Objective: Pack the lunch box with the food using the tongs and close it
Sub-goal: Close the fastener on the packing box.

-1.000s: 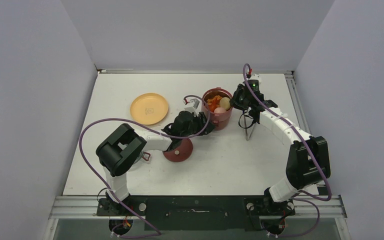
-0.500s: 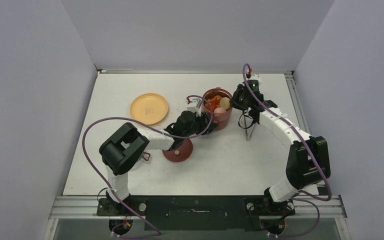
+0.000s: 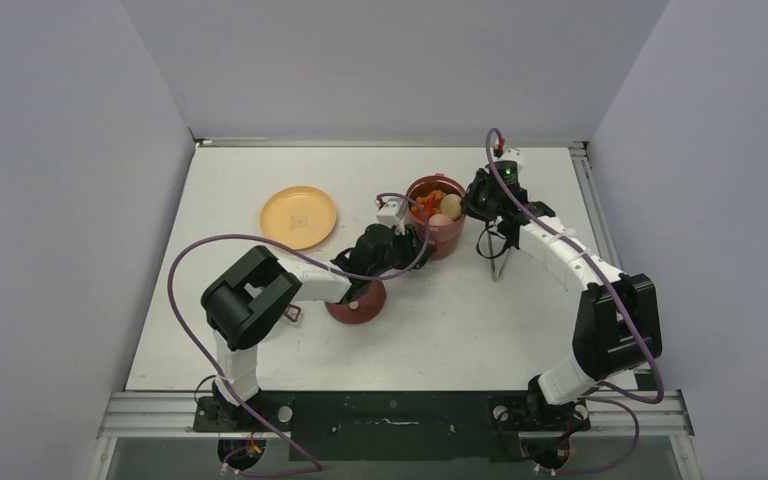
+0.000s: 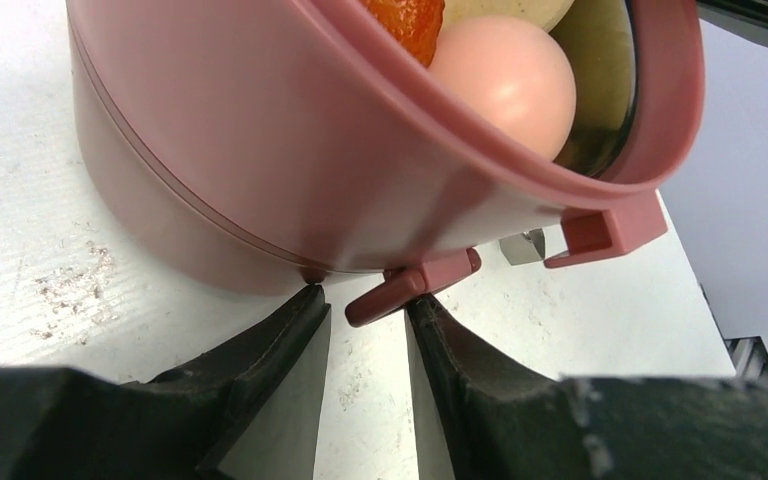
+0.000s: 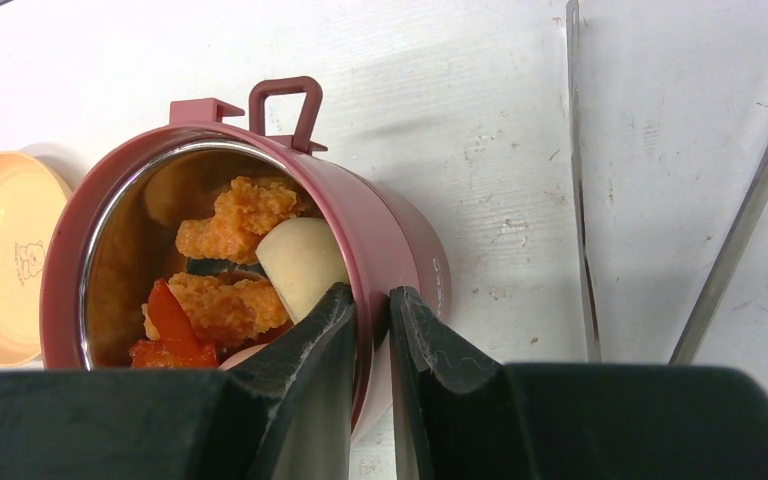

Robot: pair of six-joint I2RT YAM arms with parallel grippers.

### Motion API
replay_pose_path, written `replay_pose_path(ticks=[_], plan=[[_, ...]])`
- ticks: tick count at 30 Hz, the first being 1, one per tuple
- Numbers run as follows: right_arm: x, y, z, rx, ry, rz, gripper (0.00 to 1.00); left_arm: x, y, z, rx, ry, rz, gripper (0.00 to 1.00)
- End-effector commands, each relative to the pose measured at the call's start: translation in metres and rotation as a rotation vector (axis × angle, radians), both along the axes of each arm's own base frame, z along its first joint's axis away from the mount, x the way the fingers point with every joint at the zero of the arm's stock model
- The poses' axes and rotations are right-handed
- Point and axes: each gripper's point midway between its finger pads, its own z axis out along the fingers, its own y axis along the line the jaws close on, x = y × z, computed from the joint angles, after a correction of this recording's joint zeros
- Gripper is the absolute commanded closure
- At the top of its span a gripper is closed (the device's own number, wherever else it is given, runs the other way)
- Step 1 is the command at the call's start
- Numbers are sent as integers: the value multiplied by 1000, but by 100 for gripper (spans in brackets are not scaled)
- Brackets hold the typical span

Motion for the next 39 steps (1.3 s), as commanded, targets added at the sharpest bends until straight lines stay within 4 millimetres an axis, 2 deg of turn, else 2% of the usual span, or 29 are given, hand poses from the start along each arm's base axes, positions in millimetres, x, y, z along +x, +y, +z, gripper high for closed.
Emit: replay_pose_path(ticks=[1,22,32,39], plan=[[-18,10,-9,20,54,41,95,22,9,-5,64,-77,84,66],[-19,15,-13,32,65,54,95,35,18,-23,133,-139,188,66],[-19,17,-16,29,78,59,95,42,21,-20,123,-156,233,66],[-19,18,-16,36,81,56,95,37,23,-14,89,-147,237,66]])
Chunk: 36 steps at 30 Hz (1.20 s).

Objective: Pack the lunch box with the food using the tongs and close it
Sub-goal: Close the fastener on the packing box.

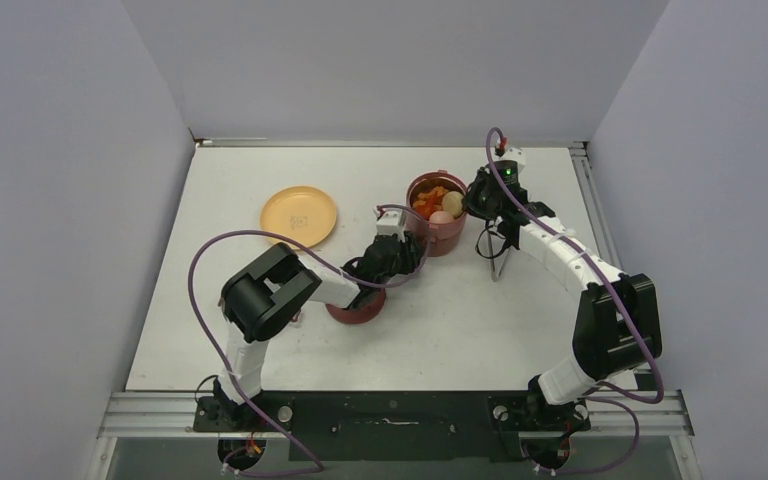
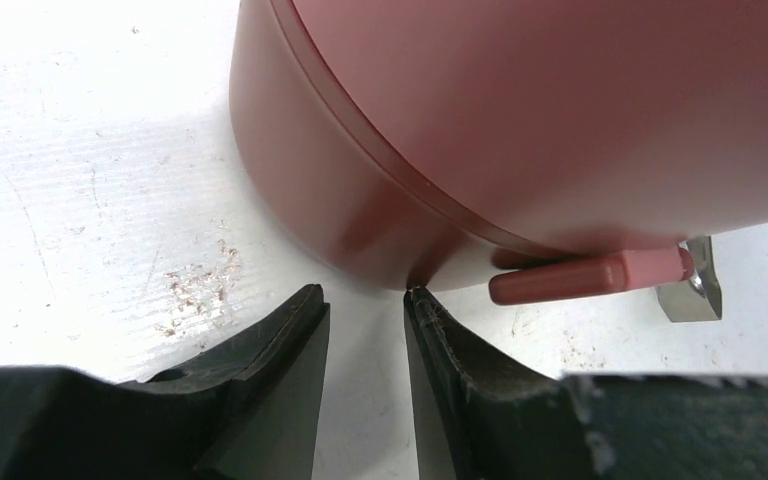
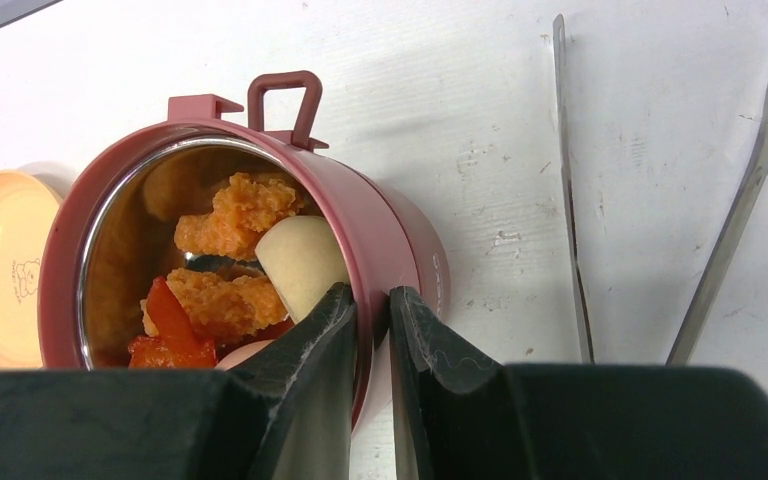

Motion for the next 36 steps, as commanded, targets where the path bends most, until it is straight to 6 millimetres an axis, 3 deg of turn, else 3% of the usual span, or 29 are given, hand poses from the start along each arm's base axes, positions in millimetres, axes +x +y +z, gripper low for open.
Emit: replay_pose_path(ticks=[1,3,10,15,19,27,32,36], plan=[[-24,21,-17,45,102,79,95,11,4,32,-80,-65,51,64],[-23,21,-14,51,96,76,95,6,8,43,-100,-66,51,60],[-19,26,3,64,73,93,73,-10,30,85,-151,-71,58,39],[-12,27,19,42,49,112,61,-23,45,102,-147,-56,52,35],[-12,29,13,38,67,121,60,-30,60,117,-183,-28,52,34],[-34,41,3,92,109,129,62,-39,95,154,-249,13,33,32],[-50,47,7,146,99,85,63,-40,109,170,-247,52,3,32],[-64,62,20,191,66,78,61,-38,109,184,-245,60,-24,31]])
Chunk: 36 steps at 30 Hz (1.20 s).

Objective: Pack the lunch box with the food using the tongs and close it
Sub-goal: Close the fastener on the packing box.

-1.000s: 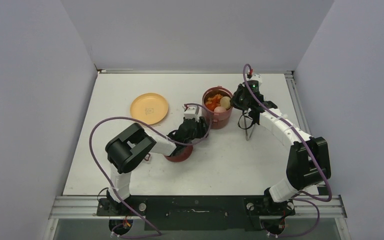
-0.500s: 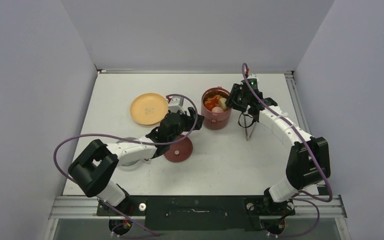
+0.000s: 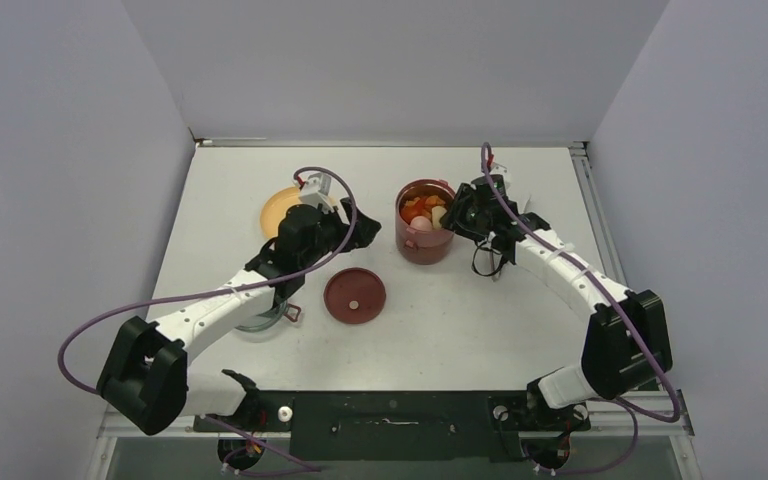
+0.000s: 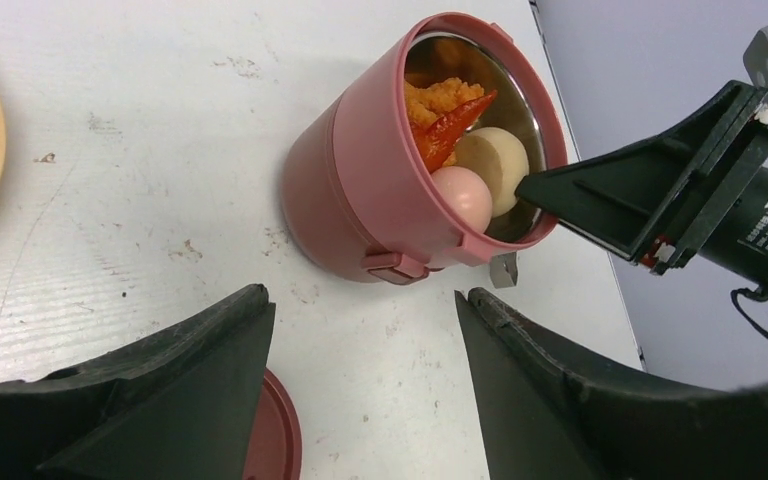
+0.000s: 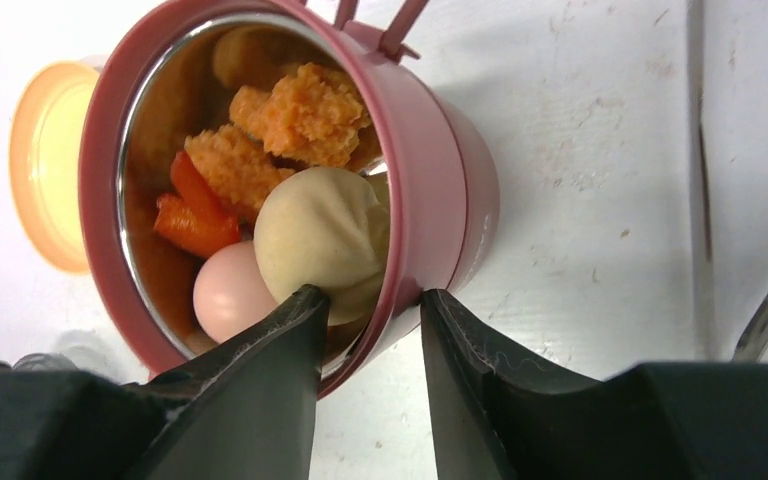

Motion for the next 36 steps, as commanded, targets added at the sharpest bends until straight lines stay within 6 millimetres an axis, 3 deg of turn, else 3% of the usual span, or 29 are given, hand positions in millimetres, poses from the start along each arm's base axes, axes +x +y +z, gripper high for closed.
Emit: replay_pose_path(ticks=[1,7,15,20,26,31,36], plan=[[-21,28,30,101,-53,0,60,-2,-8,35,-30,-5,-71,30],[-43,46,46,129,-97,-7,53,3,-21,35,-36,47,-122,29],[-46,35,58,87,-138,-33,46,0,-31,23,-50,120,-149,28],[-36,16,78,-11,-205,-40,37,-1,-45,11,-48,161,-164,27],[-26,-13,90,-37,-227,-48,35,15,-54,-5,-45,187,-132,28],[-24,-45,91,-54,-231,-93,34,28,-69,-9,24,186,-154,34],[-30,-61,87,-86,-230,-113,33,33,-70,-19,70,212,-157,36]])
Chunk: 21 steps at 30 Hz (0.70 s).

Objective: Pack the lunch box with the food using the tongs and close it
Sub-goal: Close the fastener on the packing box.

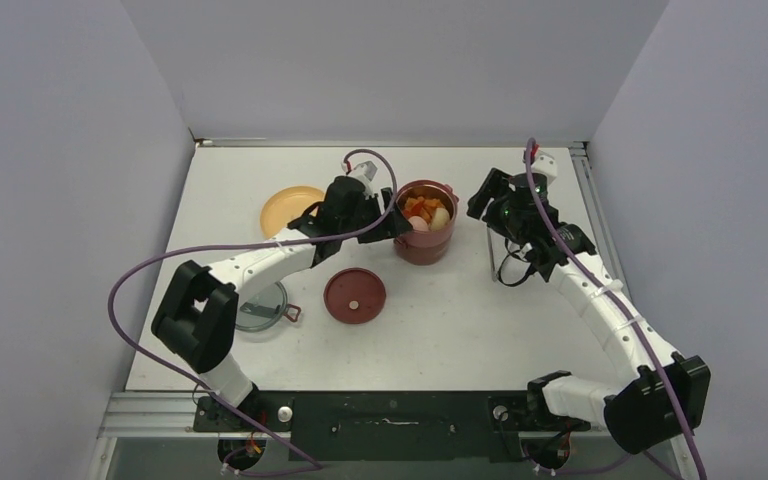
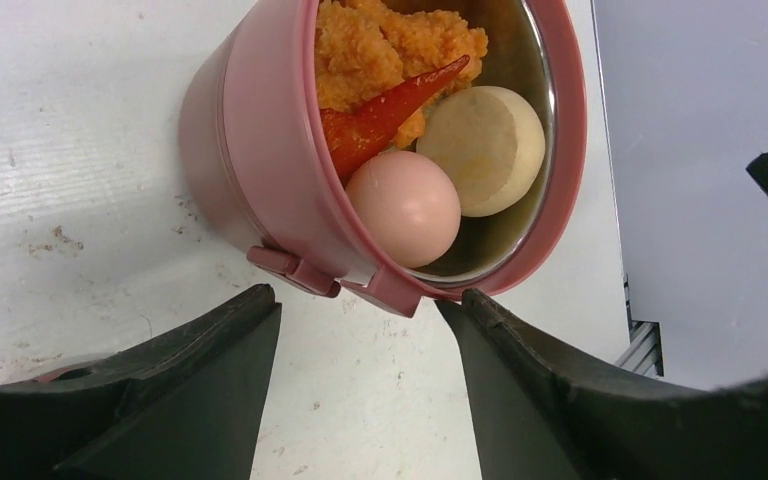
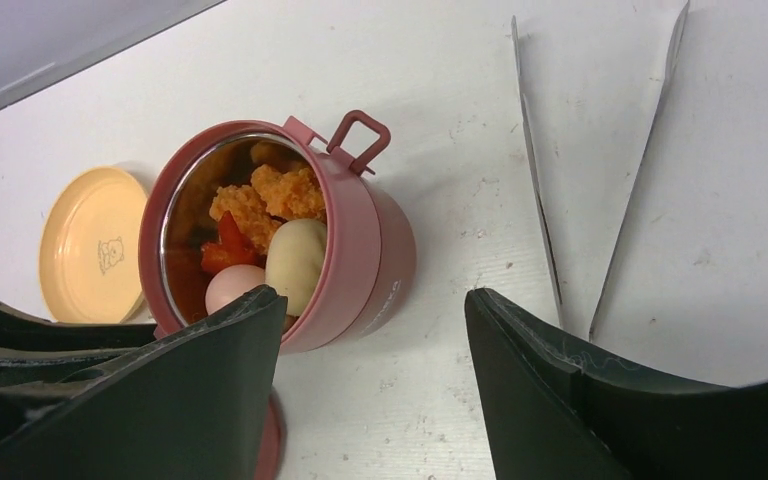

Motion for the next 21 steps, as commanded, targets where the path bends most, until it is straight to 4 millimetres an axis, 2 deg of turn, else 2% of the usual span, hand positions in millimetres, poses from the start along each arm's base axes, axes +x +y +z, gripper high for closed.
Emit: replay_pose_path(ticks=[1,6,9,12,15,21], plan=[[-8,-8,9,-30,-34,16,32,15,-4,17,13,-62,7,36],[-6,-14,2,-62,-32,31,30,26,9,11,51,-57,30,36],[4,-3,1,-75,-45,130,30,26,12,22,20,-88,32,36],[18,15,-3,-112,-37,258,34,20,13,32,2,-108,17,35],[33,20,-9,-161,-30,312,40,10,20,42,-8,-118,0,34],[54,37,-10,-191,-65,417,44,-10,57,64,4,-139,7,31]])
